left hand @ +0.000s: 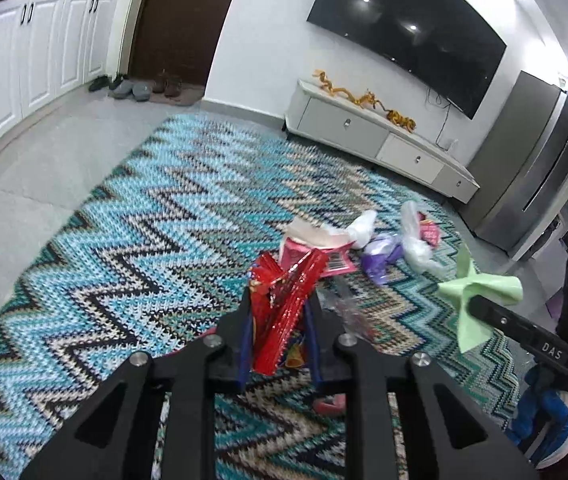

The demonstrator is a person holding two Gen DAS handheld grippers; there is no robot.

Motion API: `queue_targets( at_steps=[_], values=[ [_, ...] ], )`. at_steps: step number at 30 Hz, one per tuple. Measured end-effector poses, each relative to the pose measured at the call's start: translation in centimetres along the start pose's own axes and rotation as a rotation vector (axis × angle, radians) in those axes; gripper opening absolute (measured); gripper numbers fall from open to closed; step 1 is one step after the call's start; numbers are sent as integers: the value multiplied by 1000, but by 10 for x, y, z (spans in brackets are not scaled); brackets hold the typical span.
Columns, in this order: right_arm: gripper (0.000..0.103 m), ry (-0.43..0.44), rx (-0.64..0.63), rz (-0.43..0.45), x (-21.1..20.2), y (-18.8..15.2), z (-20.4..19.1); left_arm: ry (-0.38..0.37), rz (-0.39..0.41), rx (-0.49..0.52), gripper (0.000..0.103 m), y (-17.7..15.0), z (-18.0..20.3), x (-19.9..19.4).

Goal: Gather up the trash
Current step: 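Carry the red wrapper and green bag to the bin while both tools open to drop them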

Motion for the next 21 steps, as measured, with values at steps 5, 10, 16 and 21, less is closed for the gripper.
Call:
queue_targets(
  at_steps=[5, 10, 16, 21],
  values=[
    [16, -53, 32, 58, -47, -10, 22, -17, 31, 43, 21, 3, 30, -22],
    [16, -153, 101, 126, -109, -29, 64, -64, 28, 101, 21, -2, 74, -31],
    [16, -281, 211, 190, -179, -58, 126, -136, -11, 198, 21, -18, 145, -23],
    [16, -385, 287, 204, -220, -93, 171, -205, -64, 303, 21, -41, 221, -7]
  ],
)
Point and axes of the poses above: each gripper's, at about its wrist camera, not at the fingertips, and x roughly the way its jaws point, z to its right, y to its top, the point moved 6 cm from there along x, roughly the way its jaws point, and after that the axes turned 6 degrees about -x, right-handed, at the moved point
